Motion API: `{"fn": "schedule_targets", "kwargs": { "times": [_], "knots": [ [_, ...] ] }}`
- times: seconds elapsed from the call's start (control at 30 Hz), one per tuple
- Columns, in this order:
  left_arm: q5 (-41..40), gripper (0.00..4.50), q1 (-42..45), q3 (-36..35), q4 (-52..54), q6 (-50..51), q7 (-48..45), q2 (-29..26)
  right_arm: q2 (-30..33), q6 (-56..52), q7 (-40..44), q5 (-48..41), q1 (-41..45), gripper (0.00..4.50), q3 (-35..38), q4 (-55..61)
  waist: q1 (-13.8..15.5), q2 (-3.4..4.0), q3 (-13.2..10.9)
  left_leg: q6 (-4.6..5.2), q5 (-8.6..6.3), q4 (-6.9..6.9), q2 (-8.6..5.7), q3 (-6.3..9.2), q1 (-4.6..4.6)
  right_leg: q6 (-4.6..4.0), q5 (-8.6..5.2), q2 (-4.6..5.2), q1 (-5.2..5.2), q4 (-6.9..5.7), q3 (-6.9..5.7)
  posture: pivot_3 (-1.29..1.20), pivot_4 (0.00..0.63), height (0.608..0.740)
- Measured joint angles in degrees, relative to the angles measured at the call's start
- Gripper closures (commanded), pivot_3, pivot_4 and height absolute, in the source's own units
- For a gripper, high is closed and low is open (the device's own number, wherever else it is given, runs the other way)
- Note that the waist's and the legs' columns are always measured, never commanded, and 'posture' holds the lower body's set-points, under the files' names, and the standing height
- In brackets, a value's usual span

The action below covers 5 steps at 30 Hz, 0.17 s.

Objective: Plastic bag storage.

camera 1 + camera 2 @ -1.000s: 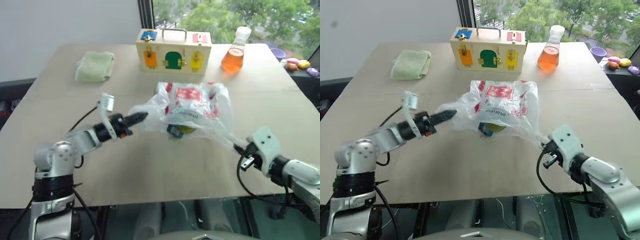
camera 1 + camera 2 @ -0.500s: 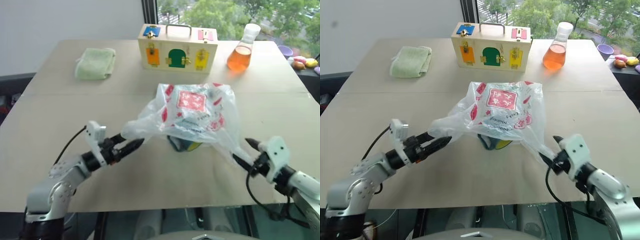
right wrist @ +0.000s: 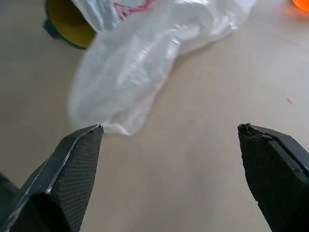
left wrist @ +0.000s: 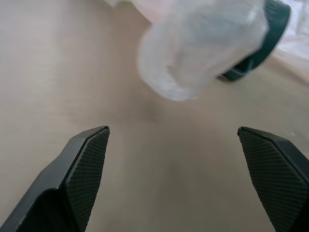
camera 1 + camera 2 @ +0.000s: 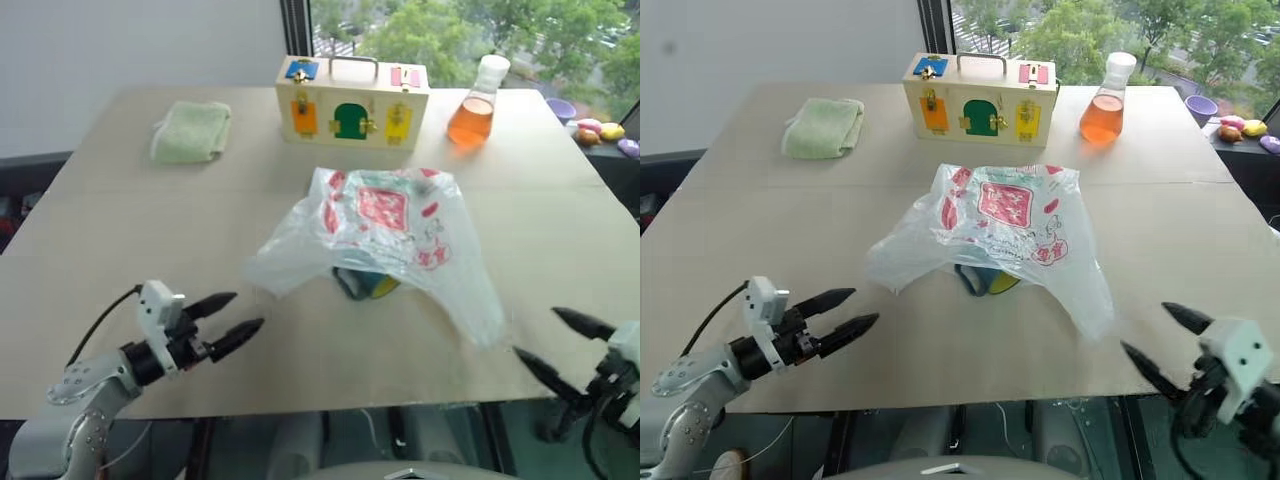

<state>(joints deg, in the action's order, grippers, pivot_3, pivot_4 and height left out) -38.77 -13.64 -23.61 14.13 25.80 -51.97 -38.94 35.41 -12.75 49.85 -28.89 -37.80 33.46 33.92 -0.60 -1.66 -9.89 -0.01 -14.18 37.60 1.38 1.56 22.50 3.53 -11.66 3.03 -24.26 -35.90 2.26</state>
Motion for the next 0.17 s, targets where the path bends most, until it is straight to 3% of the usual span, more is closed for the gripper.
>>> {"fn": "schedule_targets", "kwargs": {
  "times": [0.17],
  "knots": [
    [-1.98,0.07,6.58,-3.99,-6.45,2.25,-2.00,-5.13,3.70,2.28,5.23,-0.10,2.04,0.01,1.57,-7.27,-0.06,0.13,0.00,0.00,0.00,-0.01,0.00,-0.06,0.05,-0.02,-0.01,-0.03,-0.01,0.01,0.04,0.00,0.150,0.740]
  ]
}}
